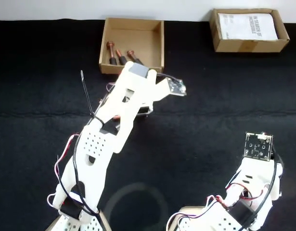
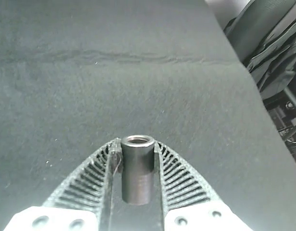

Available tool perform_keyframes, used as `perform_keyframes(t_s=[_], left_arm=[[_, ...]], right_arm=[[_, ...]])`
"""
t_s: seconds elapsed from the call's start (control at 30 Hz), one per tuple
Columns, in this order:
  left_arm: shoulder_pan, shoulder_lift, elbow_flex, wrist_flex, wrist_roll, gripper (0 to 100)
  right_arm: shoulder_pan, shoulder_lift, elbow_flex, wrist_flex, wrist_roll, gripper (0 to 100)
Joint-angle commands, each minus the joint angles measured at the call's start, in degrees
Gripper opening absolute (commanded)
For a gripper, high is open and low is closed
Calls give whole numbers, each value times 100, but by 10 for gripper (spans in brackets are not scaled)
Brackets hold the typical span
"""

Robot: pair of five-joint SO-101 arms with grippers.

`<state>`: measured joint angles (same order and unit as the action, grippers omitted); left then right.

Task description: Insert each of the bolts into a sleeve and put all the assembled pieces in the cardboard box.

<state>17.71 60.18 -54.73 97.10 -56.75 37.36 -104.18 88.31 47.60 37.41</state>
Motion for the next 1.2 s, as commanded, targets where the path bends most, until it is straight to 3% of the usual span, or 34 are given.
perform_keyframes(t_s=[0.0, 0.23, 0.33, 0.67, 0.87, 1.03, 1.17], left_arm=[[224, -31, -831, 352, 519, 8], [286, -391, -3380, 387, 4035, 8], [303, -558, -4031, 396, 4738, 8], [233, -1710, -4048, 404, 7499, 8], [286, -2730, -4048, 422, 7789, 8], [532, -3679, -4040, 431, 7754, 8], [611, -4347, -3908, 431, 7024, 8]], right_arm=[[-321, -48, -31, -198, 9, 8], [-1719, -66, -66, -637, -1635, 8], [-2264, -22, -48, -1112, -2066, 8], [-4321, -4, 418, -1288, -2198, 8], [-5349, -13, 690, -1886, -3675, 8], [-6062, -13, 963, -2343, -3807, 8], [-6325, -31, 1086, -2360, -3807, 8]])
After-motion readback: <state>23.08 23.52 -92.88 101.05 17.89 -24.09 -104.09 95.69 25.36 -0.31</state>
